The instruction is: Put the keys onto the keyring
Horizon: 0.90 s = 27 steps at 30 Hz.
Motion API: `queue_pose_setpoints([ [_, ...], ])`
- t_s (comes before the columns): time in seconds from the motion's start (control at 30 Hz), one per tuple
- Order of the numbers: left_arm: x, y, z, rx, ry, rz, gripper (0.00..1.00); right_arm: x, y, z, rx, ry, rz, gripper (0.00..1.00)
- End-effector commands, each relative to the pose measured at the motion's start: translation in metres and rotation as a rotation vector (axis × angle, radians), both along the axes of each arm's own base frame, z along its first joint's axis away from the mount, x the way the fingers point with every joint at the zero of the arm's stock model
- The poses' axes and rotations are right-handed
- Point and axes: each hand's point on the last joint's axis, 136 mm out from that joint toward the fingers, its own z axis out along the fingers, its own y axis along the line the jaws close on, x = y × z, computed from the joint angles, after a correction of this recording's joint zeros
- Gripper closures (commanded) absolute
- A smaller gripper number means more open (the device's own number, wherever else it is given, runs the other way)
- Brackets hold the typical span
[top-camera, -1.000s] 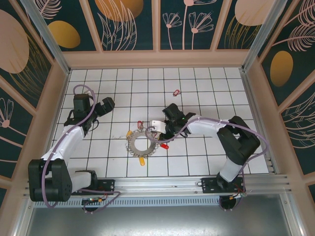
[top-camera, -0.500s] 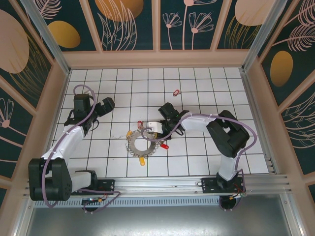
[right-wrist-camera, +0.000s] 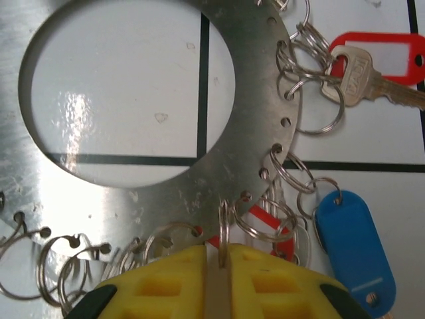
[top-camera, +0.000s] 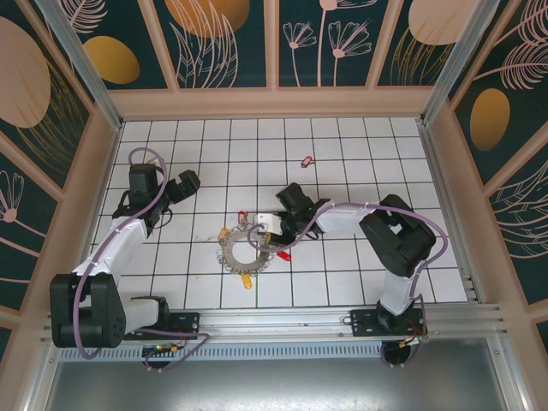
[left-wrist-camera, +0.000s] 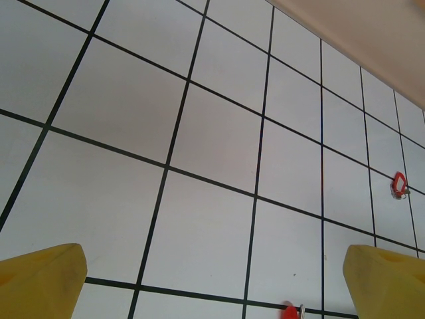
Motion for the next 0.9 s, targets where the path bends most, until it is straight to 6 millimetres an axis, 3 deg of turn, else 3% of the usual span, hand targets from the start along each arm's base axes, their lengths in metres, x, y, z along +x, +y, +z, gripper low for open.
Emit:
queue_pose_setpoints([
  [0.0,0.004,-0.004,0.008,-0.02,-0.023,-0.012,0.01,-0.003,0.01,0.01,0.052,-0.012,0.009,0.82],
  [0.17,0.004,-0.003,0.009,-0.018,-0.025,-0.012,0.01,-0.003,0.011,0.012,0.057,-0.027,0.019,1.0],
  [0.37,0.003,-0.006,0.015,-0.03,-0.054,-0.025,0.01,-0.005,0.005,0.03,0.076,-0.079,0.029,1.0],
  [0.5,-0.004,-0.033,0.031,-0.14,-0.182,-0.144,0.02,-0.008,0.009,0.059,0.167,-0.084,0.038,1.0],
  [0.7,-0.038,-0.073,0.078,-0.14,-0.495,-0.371,0.07,-0.014,0.015,0.107,0.31,-0.073,0.055,1.0],
  [0.87,-0.085,-0.099,0.109,-0.046,-0.736,-0.603,0.18,-0.015,0.014,0.139,0.391,-0.063,0.07,1.0],
])
